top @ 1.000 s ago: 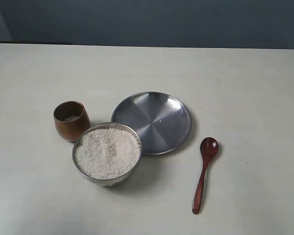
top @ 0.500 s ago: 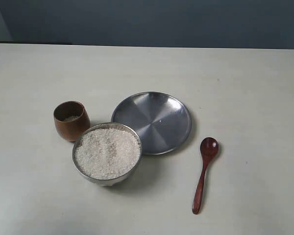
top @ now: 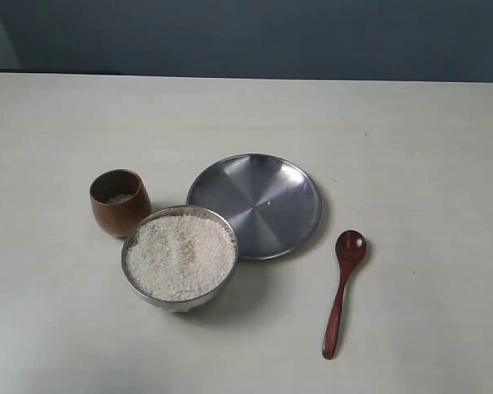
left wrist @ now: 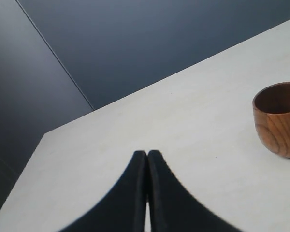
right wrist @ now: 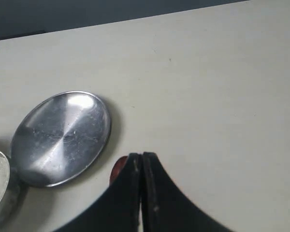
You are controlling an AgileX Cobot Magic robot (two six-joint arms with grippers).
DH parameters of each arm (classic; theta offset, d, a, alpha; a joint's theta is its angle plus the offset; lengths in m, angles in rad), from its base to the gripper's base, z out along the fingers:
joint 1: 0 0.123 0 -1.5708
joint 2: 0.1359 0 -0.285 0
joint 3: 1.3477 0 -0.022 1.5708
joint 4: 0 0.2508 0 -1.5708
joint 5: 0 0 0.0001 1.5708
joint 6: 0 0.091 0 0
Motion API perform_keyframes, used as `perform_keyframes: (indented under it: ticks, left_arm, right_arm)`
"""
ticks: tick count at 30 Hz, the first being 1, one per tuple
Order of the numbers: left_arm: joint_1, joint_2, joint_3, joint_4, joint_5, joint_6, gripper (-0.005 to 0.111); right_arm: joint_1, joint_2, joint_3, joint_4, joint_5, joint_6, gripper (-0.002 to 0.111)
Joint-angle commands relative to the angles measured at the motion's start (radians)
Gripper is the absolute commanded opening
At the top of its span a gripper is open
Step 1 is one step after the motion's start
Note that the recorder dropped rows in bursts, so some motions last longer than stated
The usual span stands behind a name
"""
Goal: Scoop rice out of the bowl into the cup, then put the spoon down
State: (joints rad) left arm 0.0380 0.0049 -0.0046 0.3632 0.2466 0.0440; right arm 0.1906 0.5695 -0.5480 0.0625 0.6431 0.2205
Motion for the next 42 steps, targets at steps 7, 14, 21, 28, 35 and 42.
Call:
perform_keyframes:
  ticks: [7,14,21,28,35,42]
  left_arm:
    - [0.002,-0.005,-0.063,-0.117,-0.408,-0.01,0.0]
    - [0.002,-0.005,-0.254,-0.268,-0.196,-0.007,0.0]
    - [0.002,-0.005,-0.471,-0.363,0.23,-0.025,0.0]
    - [0.002,-0.005,-0.533,-0.363,0.491,-0.029,0.0]
    - [0.002,-0.005,-0.533,-0.346,0.493,-0.029,0.0]
    - [0.002,-0.005,-0.533,-0.256,0.441,-0.029,0.0]
  right_arm:
    - [0.004,0.068,-0.006,-0.004,0.052,-0.048,0.0]
    - [0.004,0.149,-0.006,0.027,0.041,-0.06,0.0]
    - [0.004,0.216,-0.006,0.06,0.028,-0.09,0.0]
    - [0.004,0.307,-0.004,0.259,0.036,-0.278,0.0]
    - [0.03,0.494,-0.005,0.441,0.02,-0.358,0.0]
    - [0.126,0.643,-0.005,0.538,-0.005,-0.353,-0.001]
